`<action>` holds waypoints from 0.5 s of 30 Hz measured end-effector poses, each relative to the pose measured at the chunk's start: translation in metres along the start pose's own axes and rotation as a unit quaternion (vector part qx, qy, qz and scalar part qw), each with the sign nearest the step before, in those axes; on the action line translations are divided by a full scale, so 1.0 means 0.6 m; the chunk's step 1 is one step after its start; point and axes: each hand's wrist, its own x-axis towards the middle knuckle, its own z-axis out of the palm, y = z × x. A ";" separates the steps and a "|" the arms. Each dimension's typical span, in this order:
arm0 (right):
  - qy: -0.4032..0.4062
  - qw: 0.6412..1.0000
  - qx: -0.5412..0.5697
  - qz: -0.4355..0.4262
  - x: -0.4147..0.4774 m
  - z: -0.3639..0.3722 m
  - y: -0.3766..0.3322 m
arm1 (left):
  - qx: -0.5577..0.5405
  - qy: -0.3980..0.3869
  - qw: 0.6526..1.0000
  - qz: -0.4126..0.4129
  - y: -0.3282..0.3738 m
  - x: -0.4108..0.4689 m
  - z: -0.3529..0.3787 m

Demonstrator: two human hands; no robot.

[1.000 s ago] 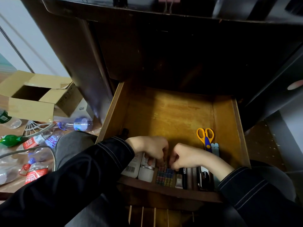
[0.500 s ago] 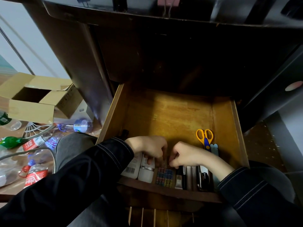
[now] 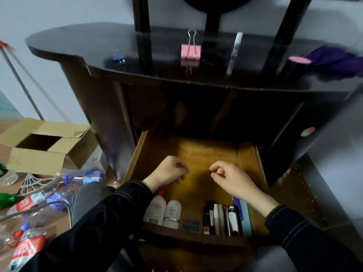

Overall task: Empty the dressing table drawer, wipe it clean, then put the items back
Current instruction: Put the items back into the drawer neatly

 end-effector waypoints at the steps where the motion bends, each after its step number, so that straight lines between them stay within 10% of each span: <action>1: 0.035 0.999 -0.013 -0.020 -0.005 -0.021 -0.013 | -0.013 0.030 0.999 0.014 0.011 -0.007 -0.010; 10: 0.249 0.953 0.044 -0.169 -0.001 -0.210 -0.186 | 0.030 0.296 0.937 0.181 0.179 -0.072 -0.141; 15: 0.304 0.939 0.041 -0.155 0.060 -0.257 -0.252 | 0.101 0.454 0.840 0.281 0.228 -0.089 -0.208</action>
